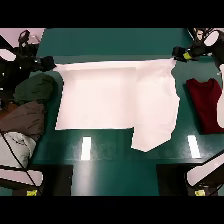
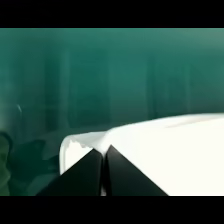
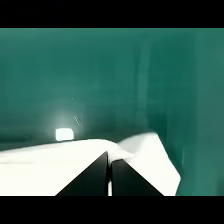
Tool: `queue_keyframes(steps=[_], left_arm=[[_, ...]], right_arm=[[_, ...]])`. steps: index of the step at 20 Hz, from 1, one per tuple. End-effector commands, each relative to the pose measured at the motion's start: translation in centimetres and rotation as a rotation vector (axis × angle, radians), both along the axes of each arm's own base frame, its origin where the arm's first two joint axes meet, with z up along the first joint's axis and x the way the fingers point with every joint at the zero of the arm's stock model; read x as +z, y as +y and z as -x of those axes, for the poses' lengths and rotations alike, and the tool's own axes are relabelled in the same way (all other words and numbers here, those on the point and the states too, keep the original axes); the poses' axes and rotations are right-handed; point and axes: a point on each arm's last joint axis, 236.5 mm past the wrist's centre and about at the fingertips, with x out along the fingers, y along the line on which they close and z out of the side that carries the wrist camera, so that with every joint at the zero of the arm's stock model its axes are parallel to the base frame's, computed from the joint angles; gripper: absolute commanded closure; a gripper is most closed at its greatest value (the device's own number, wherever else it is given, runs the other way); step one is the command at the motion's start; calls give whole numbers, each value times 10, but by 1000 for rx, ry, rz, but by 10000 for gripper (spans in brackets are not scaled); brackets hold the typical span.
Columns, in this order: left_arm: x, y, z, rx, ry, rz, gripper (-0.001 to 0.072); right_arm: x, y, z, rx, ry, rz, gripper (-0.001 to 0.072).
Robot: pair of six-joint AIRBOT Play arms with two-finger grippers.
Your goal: Fold the shirts.
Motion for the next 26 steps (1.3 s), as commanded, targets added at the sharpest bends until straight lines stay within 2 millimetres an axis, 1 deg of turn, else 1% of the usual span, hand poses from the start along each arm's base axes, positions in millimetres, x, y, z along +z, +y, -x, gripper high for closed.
queue_keyframes(steps=[1, 2, 3, 6, 9, 10, 11, 13, 14, 15, 16, 17, 18, 19, 20, 21, 23, 24, 26], left_arm=[[-32, 9, 33, -96, 153, -118, 687], [-38, 10, 43, -117, 197, -137, 686], [-44, 11, 51, -135, 236, -150, 686], [-58, 13, 63, -147, 289, -162, 686], [-86, 9, 77, -152, 355, -137, 687], [-94, 7, 81, -154, 377, -125, 686], [-99, 6, 84, -156, 391, -119, 686], [-98, 1, 84, -154, 393, -92, 684], [-97, -5, 86, -161, 401, -64, 599], [-97, -8, 90, -171, 414, -50, 291], [-97, -10, 95, -183, 435, -45, 124], [-98, -11, 102, -195, 460, -42, 125], [-98, -10, 111, -206, 495, -34, 159], [-96, -9, 121, -221, 534, -24, 205], [-90, -8, 132, -226, 570, -7, 205], [-83, -6, 144, -232, 596, 4, 205], [-69, 1, 163, -214, 598, 13, 205], [-65, 3, 175, -199, 594, 19, 205], [-69, 0, 204, -184, 608, 21, 205]], right_arm=[[-25, -4, 37, 30, 178, 83, 700], [-33, -5, 49, 32, 221, 88, 700], [-42, -2, 61, 40, 261, 88, 700], [-66, 1, 86, 44, 335, 80, 699], [-83, 5, 98, 48, 350, 77, 695], [-87, 9, 102, 49, 357, 57, 694], [-91, 15, 104, 50, 364, 29, 694], [-99, 23, 108, 51, 379, -6, 693], [-101, 25, 110, 52, 386, -14, 678], [-101, 28, 111, 53, 390, -32, 512], [-101, 29, 113, 54, 398, -33, 407], [-99, 29, 118, 58, 412, -34, 403], [-95, 29, 123, 61, 425, -33, 403], [-87, 27, 128, 74, 427, -30, 403], [-75, 24, 136, 97, 431, -25, 403], [-62, 26, 146, 142, 434, -35, 403], [-31, 30, 168, 187, 445, -106, 403], [-16, 30, 179, 188, 445, -140, 403], [9, 25, 192, 176, 420, -168, 403]])
